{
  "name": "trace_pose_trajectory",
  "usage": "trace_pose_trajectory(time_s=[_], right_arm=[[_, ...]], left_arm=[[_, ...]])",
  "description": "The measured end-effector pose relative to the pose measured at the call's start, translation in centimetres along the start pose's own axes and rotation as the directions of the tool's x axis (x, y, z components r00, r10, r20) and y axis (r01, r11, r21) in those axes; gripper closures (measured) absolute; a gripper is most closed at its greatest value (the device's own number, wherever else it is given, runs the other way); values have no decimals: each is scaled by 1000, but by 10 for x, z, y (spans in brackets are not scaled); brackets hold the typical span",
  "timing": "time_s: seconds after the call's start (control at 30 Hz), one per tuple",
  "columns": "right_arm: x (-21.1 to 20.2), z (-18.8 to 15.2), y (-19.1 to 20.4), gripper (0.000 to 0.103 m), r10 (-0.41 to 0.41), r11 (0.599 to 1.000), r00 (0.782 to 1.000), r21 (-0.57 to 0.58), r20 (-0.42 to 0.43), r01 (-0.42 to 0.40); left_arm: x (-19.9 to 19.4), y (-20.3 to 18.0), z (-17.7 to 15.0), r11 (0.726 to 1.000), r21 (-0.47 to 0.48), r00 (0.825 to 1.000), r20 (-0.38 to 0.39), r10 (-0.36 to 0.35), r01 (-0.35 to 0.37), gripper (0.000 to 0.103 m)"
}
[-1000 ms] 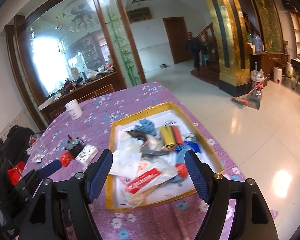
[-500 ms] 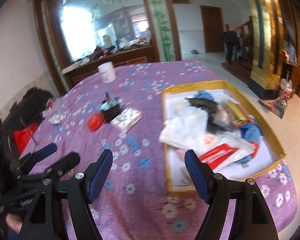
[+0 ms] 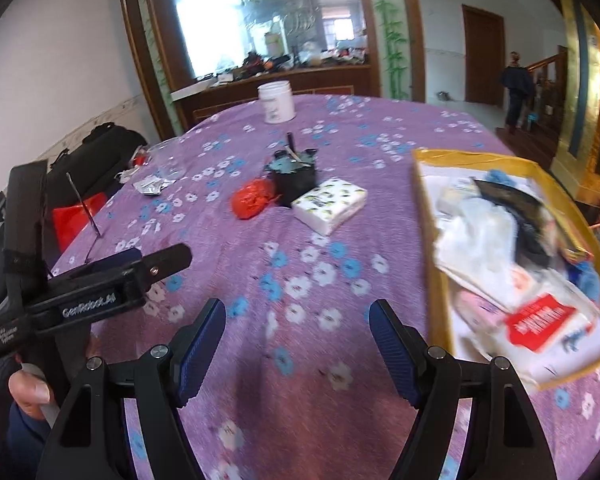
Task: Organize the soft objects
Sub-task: 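Move left gripper to the red mesh bag while right gripper approaches the lemon-print tissue pack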
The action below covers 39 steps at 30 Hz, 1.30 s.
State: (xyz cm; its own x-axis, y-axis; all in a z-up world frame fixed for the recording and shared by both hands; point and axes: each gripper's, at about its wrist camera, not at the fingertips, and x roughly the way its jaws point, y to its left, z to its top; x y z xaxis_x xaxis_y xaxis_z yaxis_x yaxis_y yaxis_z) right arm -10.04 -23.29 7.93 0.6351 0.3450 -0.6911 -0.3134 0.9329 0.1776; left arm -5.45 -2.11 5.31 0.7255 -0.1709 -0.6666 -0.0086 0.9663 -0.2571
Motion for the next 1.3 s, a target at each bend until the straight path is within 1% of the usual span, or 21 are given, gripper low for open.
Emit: trace_pose_trajectory(time_s=[0.1,0.2,0.27,0.3,0.4,0.47,0.53,0.63,0.7,0.73,0.8,0.83,0.87,0.9,0.93,1.0,1.07,1.13,1.23,1.27,1.3], right_arm=[[18,23,-1,24,21,999,1000,42,-12,-20],[43,46,-9,24,-21,995,999,94,-45,25],[65,61,-18,24,-51,989,996,135,-79,61],[75,67,-21,24,-63,986,994,151,-89,76],[98,81,-30,25,-87,975,988,191,-125,110],[110,88,-34,24,-97,968,986,216,-135,125],[127,97,-34,25,-138,964,978,203,-158,169],[146,99,-36,25,-165,958,967,202,-195,204],[154,101,-38,25,-176,955,964,203,-201,217],[160,102,-37,25,-196,953,959,189,-207,236],[164,104,-38,25,-191,952,961,199,-201,231],[165,104,-38,28,-181,955,964,200,-196,220],[165,104,-37,38,-171,960,967,190,-189,207],[162,105,-36,48,-183,961,967,174,-177,214],[156,105,-37,52,-194,960,967,170,-166,222],[145,102,-39,70,-184,959,971,188,-155,212],[132,98,-42,77,-160,963,978,195,-133,184],[125,92,-44,87,-153,966,979,189,-133,177],[122,86,-49,87,-117,968,986,208,-117,140],[123,86,-51,81,-111,966,986,220,-126,137],[123,86,-52,65,-111,963,985,231,-131,139]], left_arm=[[9,7,15,999,-27,999,1,33,-33,7],[20,16,16,996,-62,998,-8,63,-64,7],[28,24,16,994,-93,998,-47,46,-51,7],[27,29,16,993,-116,999,-41,30,-35,7],[25,34,15,988,-151,999,-34,29,-34,7],[24,34,15,988,-155,999,-34,26,-31,7],[24,32,14,989,-142,999,-32,28,-32,7],[24,29,15,991,-127,999,-29,29,-32,7],[24,28,15,992,-123,999,-25,29,-32,7],[24,28,15,992,-121,999,-25,29,-32,7],[25,27,15,993,-116,999,-28,28,-31,7],[25,27,15,993,-113,999,-28,29,-32,7],[25,27,15,993,-111,999,-29,29,-32,7],[26,26,15,993,-110,999,-31,29,-32,7],[26,26,15,993,-110,999,-34,28,-31,7],[27,27,15,993,-113,999,-36,25,-29,7],[27,27,15,993,-117,999,-34,25,-29,7],[26,27,15,993,-115,999,-31,31,-34,7],[26,22,16,994,-95,998,-50,50,-54,7],[26,21,16,994,-93,997,-58,55,-60,7],[26,20,16,994,-88,996,-69,61,-67,7]])
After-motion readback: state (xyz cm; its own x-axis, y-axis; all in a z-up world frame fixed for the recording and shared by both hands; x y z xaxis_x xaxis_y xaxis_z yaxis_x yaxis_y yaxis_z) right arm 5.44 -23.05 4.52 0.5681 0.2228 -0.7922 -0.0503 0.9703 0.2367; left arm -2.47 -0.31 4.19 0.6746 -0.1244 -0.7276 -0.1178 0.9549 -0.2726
